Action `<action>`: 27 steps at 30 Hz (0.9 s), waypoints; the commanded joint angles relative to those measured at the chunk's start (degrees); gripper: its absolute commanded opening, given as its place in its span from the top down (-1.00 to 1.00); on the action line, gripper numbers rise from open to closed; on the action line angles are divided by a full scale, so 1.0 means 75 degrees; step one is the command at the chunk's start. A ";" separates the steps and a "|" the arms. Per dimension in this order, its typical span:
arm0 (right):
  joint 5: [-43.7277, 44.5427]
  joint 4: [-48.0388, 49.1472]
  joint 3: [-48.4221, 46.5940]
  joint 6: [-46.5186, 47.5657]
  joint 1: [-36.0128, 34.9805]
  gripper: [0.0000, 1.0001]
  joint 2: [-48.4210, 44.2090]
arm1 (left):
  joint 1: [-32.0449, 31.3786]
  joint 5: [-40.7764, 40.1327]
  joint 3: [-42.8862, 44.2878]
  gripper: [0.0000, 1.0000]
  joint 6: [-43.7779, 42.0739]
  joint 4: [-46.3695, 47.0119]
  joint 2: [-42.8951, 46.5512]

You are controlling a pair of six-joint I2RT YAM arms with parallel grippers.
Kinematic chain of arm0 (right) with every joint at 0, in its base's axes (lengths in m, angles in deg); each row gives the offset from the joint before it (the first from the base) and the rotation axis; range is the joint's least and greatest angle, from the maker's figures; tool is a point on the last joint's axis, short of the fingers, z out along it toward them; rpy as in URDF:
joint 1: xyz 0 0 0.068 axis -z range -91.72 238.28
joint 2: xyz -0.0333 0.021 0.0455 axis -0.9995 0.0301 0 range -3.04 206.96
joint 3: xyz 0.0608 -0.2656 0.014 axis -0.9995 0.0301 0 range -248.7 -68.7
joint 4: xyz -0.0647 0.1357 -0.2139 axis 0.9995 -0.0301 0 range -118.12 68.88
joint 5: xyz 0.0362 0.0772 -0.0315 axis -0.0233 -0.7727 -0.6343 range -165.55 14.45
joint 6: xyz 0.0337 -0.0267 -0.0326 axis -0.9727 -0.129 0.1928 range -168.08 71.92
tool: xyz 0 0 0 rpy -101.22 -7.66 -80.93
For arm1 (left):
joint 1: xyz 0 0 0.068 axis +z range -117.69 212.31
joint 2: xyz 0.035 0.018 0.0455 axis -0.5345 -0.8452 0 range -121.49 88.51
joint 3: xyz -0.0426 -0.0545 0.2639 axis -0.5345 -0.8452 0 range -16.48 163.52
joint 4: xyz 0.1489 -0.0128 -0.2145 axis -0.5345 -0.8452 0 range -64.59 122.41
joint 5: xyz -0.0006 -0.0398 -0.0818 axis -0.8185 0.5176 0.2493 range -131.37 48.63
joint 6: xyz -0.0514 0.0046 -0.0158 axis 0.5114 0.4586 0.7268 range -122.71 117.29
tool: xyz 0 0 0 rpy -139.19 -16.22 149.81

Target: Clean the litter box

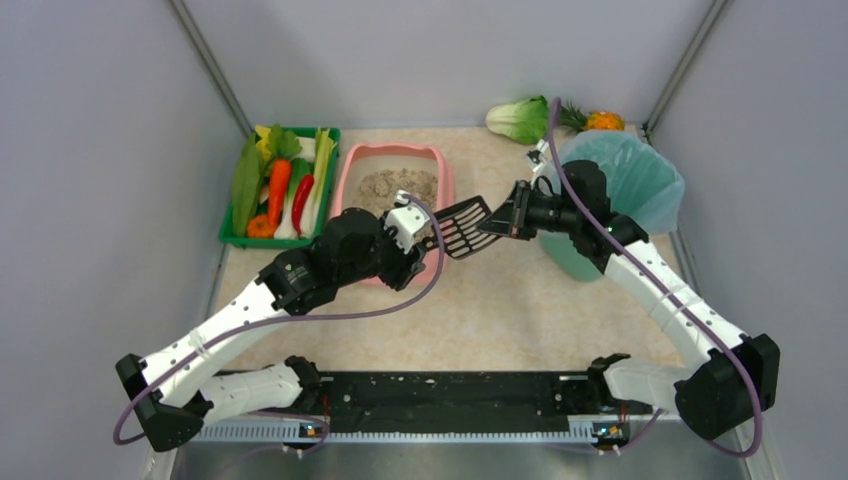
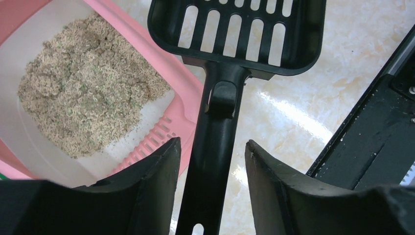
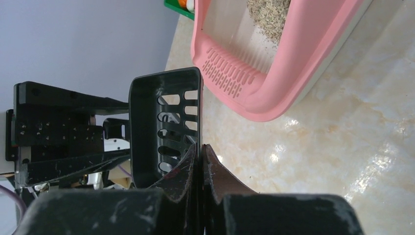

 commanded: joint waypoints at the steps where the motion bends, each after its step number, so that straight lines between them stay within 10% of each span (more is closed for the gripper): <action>1: -0.0188 0.0362 0.0045 -0.0216 -0.0016 1.00 -0.0106 | 0.0013 0.0297 -0.0019 -0.07 -0.0054 0.0735 0.0169; 27: -0.0297 0.0450 0.0034 -0.0292 -0.0006 1.00 -0.0046 | 0.0021 0.0310 -0.0030 0.19 -0.0338 0.0551 -0.0025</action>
